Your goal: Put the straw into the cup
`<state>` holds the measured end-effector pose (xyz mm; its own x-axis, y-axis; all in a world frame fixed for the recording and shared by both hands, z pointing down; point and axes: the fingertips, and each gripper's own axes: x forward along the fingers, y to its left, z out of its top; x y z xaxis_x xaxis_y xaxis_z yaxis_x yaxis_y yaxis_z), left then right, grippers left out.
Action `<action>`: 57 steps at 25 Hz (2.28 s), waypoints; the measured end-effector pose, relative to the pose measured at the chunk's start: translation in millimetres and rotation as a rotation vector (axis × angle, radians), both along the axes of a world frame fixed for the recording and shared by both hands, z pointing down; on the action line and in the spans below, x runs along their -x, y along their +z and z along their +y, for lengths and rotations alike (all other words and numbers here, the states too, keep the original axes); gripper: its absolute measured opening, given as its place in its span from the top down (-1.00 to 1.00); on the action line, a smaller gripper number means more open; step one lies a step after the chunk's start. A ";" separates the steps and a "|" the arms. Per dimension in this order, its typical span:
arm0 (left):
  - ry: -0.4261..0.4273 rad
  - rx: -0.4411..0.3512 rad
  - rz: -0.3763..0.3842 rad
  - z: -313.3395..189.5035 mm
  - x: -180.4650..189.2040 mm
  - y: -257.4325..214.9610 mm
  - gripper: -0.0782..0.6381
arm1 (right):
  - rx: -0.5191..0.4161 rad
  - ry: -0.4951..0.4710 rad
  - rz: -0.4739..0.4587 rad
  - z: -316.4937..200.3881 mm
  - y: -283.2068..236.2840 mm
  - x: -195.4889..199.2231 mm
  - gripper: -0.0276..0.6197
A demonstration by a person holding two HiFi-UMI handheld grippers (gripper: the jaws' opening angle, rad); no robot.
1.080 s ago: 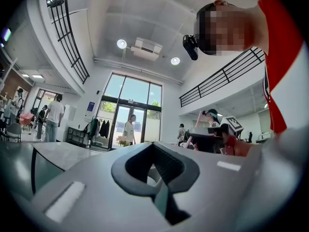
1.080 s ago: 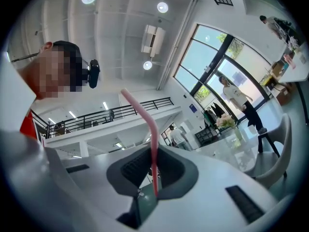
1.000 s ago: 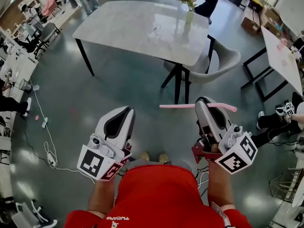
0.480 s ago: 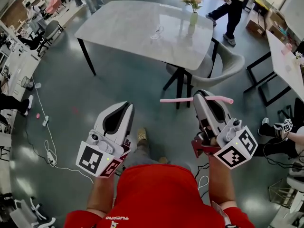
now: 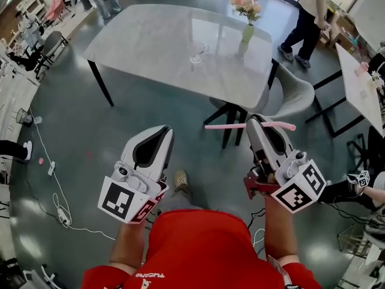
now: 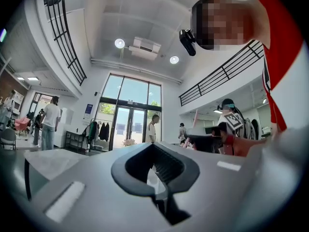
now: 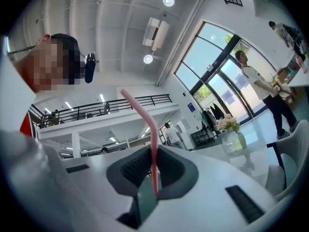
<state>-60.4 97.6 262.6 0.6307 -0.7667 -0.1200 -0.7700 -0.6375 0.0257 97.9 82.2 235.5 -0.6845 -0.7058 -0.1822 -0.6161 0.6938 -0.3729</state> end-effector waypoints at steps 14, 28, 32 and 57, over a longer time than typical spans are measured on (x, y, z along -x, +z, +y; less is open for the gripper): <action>0.105 0.017 -0.002 -134.9 53.2 7.2 0.76 | 0.019 0.093 0.035 -130.7 7.2 60.7 0.83; 0.139 0.053 0.003 -197.3 81.3 16.9 0.76 | 0.042 0.168 0.109 -205.7 20.6 85.1 0.83; 0.116 0.067 -0.005 -209.9 81.0 22.2 0.76 | 0.038 0.168 0.127 -227.8 26.2 79.8 0.83; -0.088 0.120 -0.034 -374.9 36.4 74.9 0.76 | 0.050 0.065 0.320 -423.9 116.2 67.3 0.83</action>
<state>-96.8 -277.3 337.5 0.5626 -0.8267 -0.0041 -0.8245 -0.5614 0.0703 30.6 -341.6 351.7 -0.6547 -0.7525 0.0711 -0.7499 0.6350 -0.1854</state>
